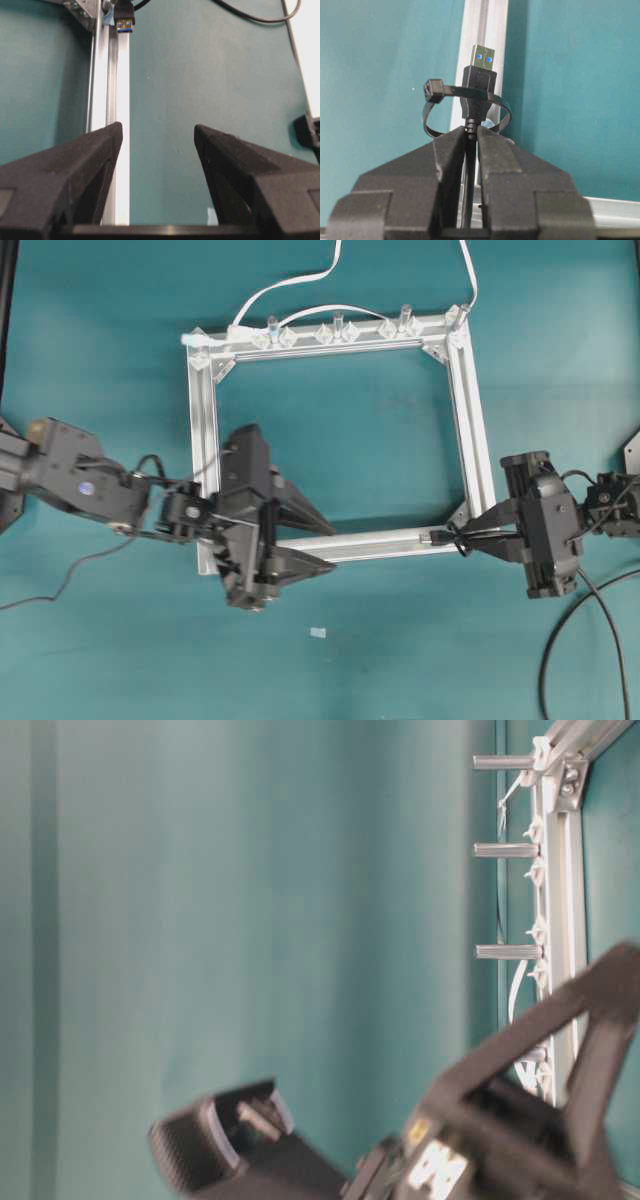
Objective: Insert the wire through the string loop located on the right side.
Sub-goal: 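Move the left gripper to the plug and grasp it beyond the loop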
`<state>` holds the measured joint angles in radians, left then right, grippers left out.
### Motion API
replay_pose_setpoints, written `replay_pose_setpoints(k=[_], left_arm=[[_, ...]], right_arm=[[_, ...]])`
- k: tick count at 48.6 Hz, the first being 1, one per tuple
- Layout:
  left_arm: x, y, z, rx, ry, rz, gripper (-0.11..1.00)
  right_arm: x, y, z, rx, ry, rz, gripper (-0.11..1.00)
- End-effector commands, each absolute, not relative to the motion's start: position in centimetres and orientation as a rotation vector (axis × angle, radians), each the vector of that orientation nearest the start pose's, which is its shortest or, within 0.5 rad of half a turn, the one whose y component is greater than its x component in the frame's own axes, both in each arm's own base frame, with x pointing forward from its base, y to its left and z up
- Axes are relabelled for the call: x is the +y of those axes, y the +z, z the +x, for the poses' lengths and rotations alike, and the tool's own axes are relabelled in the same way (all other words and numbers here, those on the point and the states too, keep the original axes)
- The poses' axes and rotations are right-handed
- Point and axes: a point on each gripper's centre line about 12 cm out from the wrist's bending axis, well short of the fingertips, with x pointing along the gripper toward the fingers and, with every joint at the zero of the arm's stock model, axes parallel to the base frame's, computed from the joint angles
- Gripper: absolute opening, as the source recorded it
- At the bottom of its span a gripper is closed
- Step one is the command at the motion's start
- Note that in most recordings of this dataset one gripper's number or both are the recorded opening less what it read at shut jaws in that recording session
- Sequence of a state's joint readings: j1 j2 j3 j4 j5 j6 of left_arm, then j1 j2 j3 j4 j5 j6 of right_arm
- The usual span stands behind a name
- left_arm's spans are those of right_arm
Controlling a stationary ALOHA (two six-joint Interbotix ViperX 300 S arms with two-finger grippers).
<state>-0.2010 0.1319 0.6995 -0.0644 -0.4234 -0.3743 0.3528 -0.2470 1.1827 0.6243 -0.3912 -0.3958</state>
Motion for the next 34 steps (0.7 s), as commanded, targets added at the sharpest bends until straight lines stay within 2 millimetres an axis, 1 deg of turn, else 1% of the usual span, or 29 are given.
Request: replay_pose_setpoints(k=[1,8,16,24,28,34], left_arm=[[-7.8,15.4,42.1,0.402,-0.079,-0.383,0.66],[-7.6,14.1,44.6,0.401,-0.066,-0.377,0.66],[-7.6,13.3,47.7,0.38,-0.068,-0.342,0.66],[-7.5,13.6,50.2,0.336,-0.076,-0.291,0.66],[-7.4,13.7,51.1,0.323,-0.078,-0.269,0.66],[-7.0,13.9,51.9,0.316,-0.072,-0.252,0.66]], right_arm=[[6.5,13.0,25.3,0.573,0.066,0.014,0.1],[6.4,13.0,25.3,0.573,0.065,0.015,0.1],[6.4,12.9,25.3,0.574,0.066,0.014,0.1],[6.4,12.9,25.3,0.574,0.064,0.014,0.1],[6.4,12.9,25.3,0.573,0.064,0.014,0.1],[6.4,13.0,25.3,0.569,0.062,0.014,0.1]])
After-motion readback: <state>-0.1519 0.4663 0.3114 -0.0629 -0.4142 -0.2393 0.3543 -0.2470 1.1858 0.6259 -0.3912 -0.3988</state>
